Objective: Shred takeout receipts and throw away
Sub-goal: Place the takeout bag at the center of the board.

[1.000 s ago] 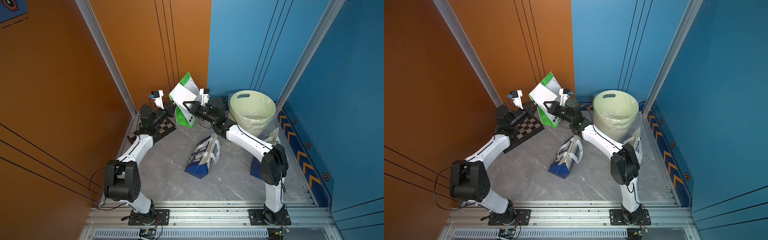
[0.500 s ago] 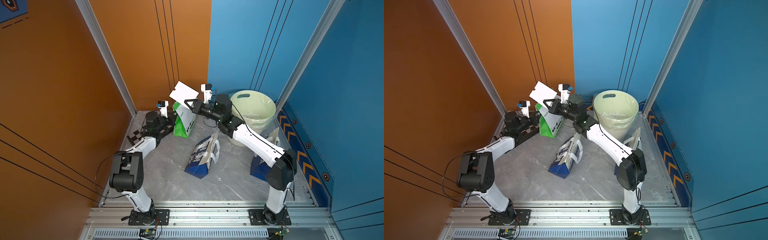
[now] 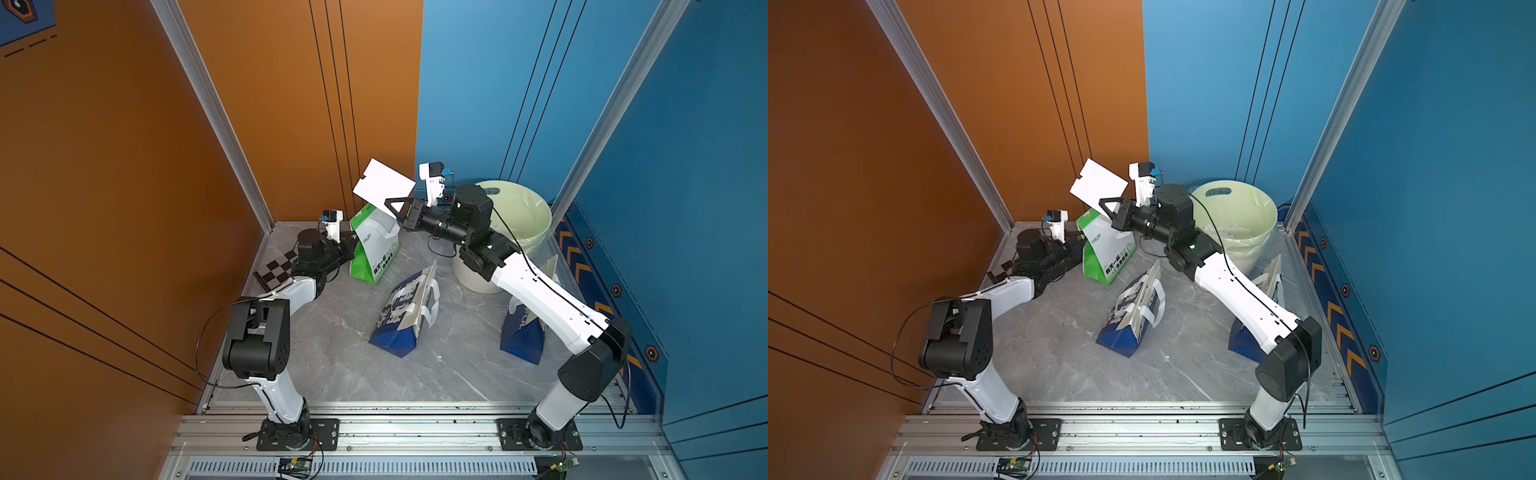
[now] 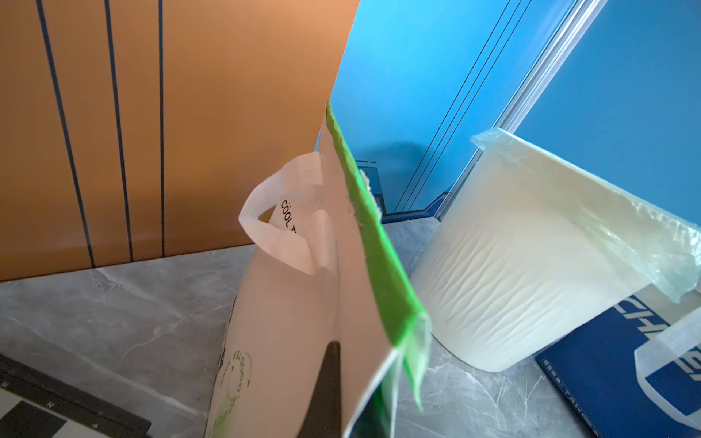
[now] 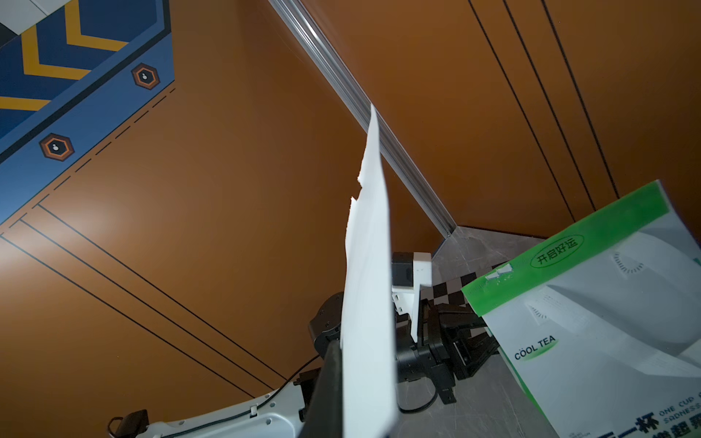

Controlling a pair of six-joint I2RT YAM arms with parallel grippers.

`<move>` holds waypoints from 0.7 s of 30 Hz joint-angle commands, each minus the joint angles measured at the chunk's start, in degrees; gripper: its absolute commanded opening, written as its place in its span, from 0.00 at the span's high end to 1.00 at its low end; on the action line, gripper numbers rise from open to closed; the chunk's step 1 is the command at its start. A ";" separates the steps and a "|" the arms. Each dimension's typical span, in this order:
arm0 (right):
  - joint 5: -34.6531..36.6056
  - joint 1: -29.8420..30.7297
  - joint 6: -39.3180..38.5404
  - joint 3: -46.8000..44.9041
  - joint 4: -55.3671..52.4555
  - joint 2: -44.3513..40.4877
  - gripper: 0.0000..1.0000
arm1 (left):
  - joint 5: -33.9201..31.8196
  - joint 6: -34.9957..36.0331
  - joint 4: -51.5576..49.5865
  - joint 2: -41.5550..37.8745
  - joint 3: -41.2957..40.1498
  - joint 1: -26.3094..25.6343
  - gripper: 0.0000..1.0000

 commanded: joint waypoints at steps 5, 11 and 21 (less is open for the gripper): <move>0.76 -1.65 -2.73 -3.32 -2.80 -3.44 1.00 | -1.46 5.23 -0.82 -3.27 -3.65 -0.10 0.81; 0.94 -2.82 -3.70 -4.83 -4.36 -5.32 1.00 | -5.72 9.22 -3.69 -9.22 -9.95 0.87 0.54; 2.75 -5.09 -5.67 -8.85 -6.43 -8.90 1.00 | -15.97 15.83 -15.89 -22.33 -19.19 3.53 0.46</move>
